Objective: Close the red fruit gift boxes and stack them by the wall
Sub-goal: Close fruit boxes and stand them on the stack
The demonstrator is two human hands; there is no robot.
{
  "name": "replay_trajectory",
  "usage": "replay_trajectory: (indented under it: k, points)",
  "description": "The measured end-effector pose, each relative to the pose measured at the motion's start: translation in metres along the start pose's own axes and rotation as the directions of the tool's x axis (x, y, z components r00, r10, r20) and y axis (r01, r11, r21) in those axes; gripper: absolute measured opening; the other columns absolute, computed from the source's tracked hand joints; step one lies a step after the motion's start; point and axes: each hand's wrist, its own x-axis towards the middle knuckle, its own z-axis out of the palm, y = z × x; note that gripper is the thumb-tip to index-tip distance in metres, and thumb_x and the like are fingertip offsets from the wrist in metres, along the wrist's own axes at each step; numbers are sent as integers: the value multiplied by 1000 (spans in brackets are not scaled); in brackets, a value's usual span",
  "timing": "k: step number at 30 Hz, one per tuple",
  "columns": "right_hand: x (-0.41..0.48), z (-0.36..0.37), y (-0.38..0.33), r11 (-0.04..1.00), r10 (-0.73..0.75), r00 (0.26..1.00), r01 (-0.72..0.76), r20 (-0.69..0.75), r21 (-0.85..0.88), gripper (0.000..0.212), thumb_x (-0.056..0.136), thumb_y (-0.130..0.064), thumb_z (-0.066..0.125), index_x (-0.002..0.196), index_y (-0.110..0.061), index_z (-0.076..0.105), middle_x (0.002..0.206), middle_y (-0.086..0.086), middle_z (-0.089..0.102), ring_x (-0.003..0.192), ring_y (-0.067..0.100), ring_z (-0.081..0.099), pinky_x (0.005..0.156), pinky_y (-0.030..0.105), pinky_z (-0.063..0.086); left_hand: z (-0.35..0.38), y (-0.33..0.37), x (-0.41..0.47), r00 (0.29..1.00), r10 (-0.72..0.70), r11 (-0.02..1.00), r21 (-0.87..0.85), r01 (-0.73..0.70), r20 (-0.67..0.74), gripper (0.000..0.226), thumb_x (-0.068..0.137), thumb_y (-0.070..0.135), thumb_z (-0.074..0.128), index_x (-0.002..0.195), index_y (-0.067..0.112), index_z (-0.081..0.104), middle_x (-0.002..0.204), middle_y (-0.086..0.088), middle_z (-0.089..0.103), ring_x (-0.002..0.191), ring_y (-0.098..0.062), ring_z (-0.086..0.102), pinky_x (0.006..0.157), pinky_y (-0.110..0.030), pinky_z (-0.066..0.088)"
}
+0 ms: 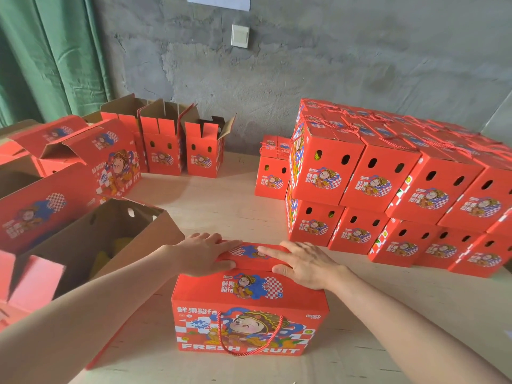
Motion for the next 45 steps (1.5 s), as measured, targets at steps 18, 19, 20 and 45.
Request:
replay_trajectory:
  k: [18,19,20,45]
  points:
    - [-27,7,34,972,39,993,-64,112,226,56,101,-47,28,128,-74,-12,160,-10,-3,147,10,-1,116,33,6,3,36,25,993,-7,995,99,19,-118,77,85,73,16,151,36,3,132,-12,45,118,-30,45,100,-43,38]
    - [-26,7,34,973,33,993,-58,113,225,55,101,-47,27,129,-74,-11,160,-10,-3,147,10,-1,116,33,6,3,37,25,993,-9,995,100,21,-114,77,85,73,16,151,36,3,132,-12,45,118,-30,45,100,-43,38]
    - [-26,7,34,974,28,993,-52,111,221,53,101,-48,27,129,-74,-10,160,-10,-1,147,11,0,116,34,7,4,37,25,994,-9,995,96,20,-113,77,85,73,16,151,36,3,132,-13,45,118,-30,45,100,-43,38]
    - [-46,22,46,952,28,999,-39,39,303,65,101,-27,31,138,-60,-11,155,-21,-21,140,0,-27,115,29,-13,8,33,25,983,46,998,60,-35,-180,91,65,81,-9,148,45,-2,129,-9,45,117,-27,45,97,-39,38]
